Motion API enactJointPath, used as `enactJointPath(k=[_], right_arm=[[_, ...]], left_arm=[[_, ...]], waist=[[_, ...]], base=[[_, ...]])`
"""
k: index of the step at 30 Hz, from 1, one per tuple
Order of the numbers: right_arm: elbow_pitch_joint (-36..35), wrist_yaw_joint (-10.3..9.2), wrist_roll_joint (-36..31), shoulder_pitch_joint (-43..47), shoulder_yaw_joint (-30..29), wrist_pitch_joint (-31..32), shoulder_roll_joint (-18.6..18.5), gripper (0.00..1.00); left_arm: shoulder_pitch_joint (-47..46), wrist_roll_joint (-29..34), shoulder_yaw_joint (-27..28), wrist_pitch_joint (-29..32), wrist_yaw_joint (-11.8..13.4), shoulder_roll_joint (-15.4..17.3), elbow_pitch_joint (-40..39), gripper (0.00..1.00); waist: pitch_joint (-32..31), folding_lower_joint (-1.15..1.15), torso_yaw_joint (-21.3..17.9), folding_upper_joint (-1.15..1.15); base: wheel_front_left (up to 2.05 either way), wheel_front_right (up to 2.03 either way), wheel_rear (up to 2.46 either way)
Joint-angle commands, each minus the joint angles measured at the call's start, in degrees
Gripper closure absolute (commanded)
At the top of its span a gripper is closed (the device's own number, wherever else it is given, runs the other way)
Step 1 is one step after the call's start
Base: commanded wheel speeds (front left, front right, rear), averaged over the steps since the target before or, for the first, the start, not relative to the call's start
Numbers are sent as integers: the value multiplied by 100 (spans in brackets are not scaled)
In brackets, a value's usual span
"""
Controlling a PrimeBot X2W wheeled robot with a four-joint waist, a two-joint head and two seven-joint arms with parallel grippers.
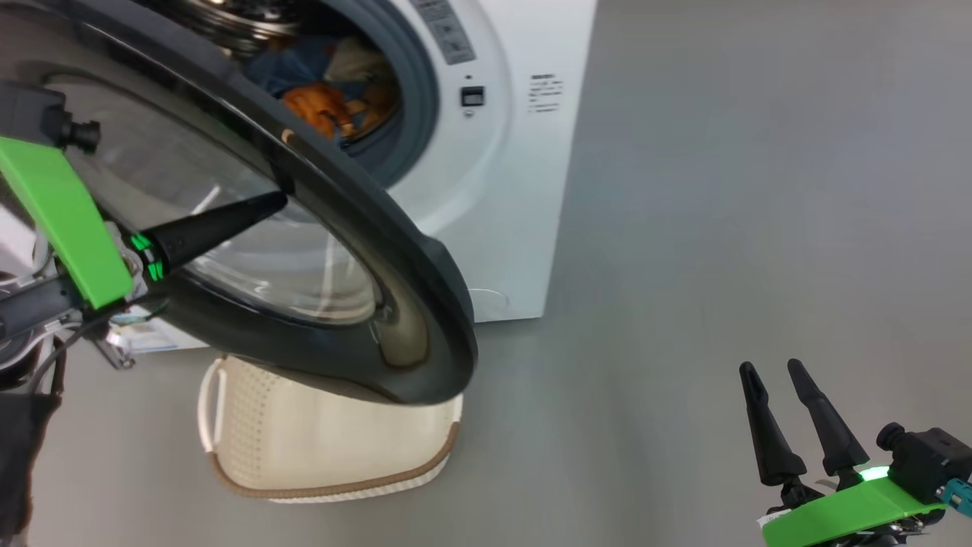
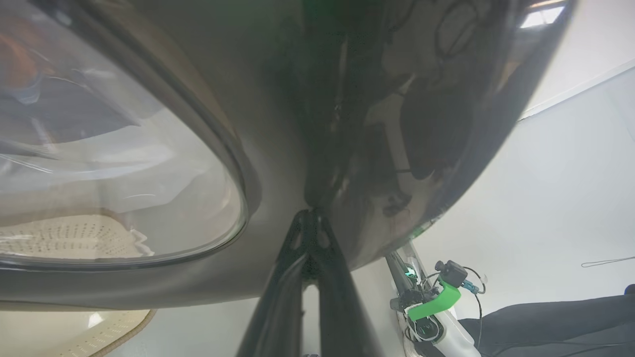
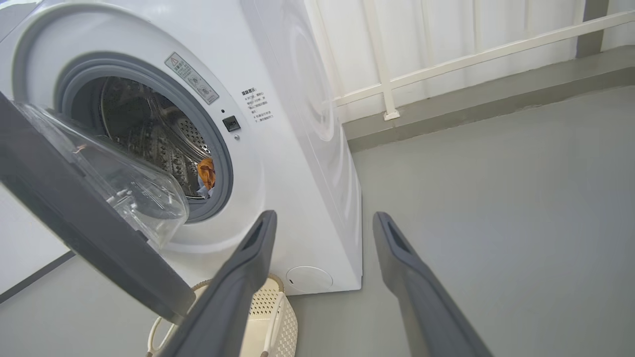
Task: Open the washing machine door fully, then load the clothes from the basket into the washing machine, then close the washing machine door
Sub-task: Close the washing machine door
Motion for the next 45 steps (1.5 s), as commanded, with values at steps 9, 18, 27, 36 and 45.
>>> enactJointPath(k=[9, 18, 27, 36, 45], right_arm=[[-179, 9, -91, -170, 7, -28, 22, 0], [-165, 9, -101, -191, -21, -28, -8, 0], [-166, 9, -98, -161, -20, -28, -78, 0], [-167, 9, -77, -86, -9, -28, -116, 0], [-168, 9, -43, 25, -40, -28, -183, 0]], left_arm=[[-414, 18, 158, -363, -18, 350, 168, 100], [12, -113, 165, -601, -18, 576, 138, 100], [906, -161, 258, -1128, -18, 725, 79, 1], [2036, -138, 419, -1956, -18, 773, 135, 0], [3086, -48, 391, -2926, -18, 719, 332, 0]], waist=[[154, 0, -412, 0], [87, 0, -144, 0], [9, 0, 70, 0], [-79, 0, 92, 0], [-160, 0, -41, 0]], base=[[0, 0, 0], [0, 0, 0], [0, 0, 0], [0, 0, 0], [0, 0, 0]])
